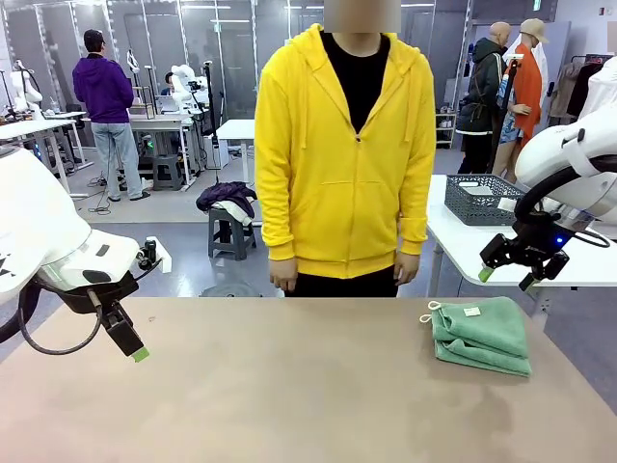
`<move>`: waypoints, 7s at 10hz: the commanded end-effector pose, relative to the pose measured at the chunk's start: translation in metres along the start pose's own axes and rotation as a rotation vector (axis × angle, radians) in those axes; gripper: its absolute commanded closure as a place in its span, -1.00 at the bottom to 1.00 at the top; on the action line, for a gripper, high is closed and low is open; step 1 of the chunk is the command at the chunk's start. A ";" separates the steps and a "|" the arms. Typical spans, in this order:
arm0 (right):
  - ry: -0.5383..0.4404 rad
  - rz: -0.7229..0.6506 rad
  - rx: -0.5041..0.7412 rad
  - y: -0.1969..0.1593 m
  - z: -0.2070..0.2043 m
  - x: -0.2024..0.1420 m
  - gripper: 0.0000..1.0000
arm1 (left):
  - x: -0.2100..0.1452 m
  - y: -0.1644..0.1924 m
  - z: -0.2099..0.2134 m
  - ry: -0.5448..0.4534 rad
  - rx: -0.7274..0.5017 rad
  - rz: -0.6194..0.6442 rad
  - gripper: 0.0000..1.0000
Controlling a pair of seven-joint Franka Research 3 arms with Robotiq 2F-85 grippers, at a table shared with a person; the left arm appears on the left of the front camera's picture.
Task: Fold the towels and place them in the basket.
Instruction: Stack the folded Towel with hook on the right side of the table.
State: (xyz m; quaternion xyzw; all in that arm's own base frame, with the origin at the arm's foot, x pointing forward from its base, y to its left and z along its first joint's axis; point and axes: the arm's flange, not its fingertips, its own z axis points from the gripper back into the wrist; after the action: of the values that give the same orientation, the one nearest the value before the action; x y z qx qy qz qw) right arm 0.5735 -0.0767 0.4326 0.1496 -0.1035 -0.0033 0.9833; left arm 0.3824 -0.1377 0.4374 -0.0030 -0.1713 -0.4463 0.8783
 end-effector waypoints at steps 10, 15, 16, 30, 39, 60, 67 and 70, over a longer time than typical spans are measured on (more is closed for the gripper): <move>-0.226 0.563 -0.015 0.041 0.083 -0.106 -1.00 | -0.070 0.022 0.134 -0.272 -0.413 0.231 -1.00; -0.247 0.531 0.164 0.025 0.107 -0.129 -1.00 | -0.149 0.045 0.190 -0.522 -0.595 0.332 -1.00; -0.235 0.503 0.132 0.030 0.116 -0.137 -1.00 | -0.137 0.039 0.194 -0.485 -0.533 0.339 -1.00; -0.235 0.503 0.132 0.030 0.116 -0.137 -1.00 | -0.138 0.037 0.193 -0.471 -0.516 0.360 -1.00; -0.037 0.221 1.105 -0.080 0.151 -0.224 -1.00 | -0.239 0.124 0.219 -0.477 -1.318 0.571 -1.00; -0.017 -0.155 1.133 -0.172 0.110 -0.244 -1.00 | -0.334 0.184 0.130 -0.636 -1.244 0.805 -1.00; -0.017 -0.155 1.133 -0.172 0.110 -0.244 -1.00 | -0.334 0.184 0.130 -0.636 -1.244 0.805 -1.00; -0.017 -0.155 1.133 -0.172 0.110 -0.244 -1.00 | -0.334 0.184 0.130 -0.636 -1.244 0.805 -1.00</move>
State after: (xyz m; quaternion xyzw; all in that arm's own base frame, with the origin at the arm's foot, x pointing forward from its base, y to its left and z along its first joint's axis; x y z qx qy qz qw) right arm 0.3178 -0.2628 0.4345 0.6606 -0.0852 -0.0184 0.7457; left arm 0.3070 0.2538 0.4847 -0.6813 -0.1181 -0.0883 0.7170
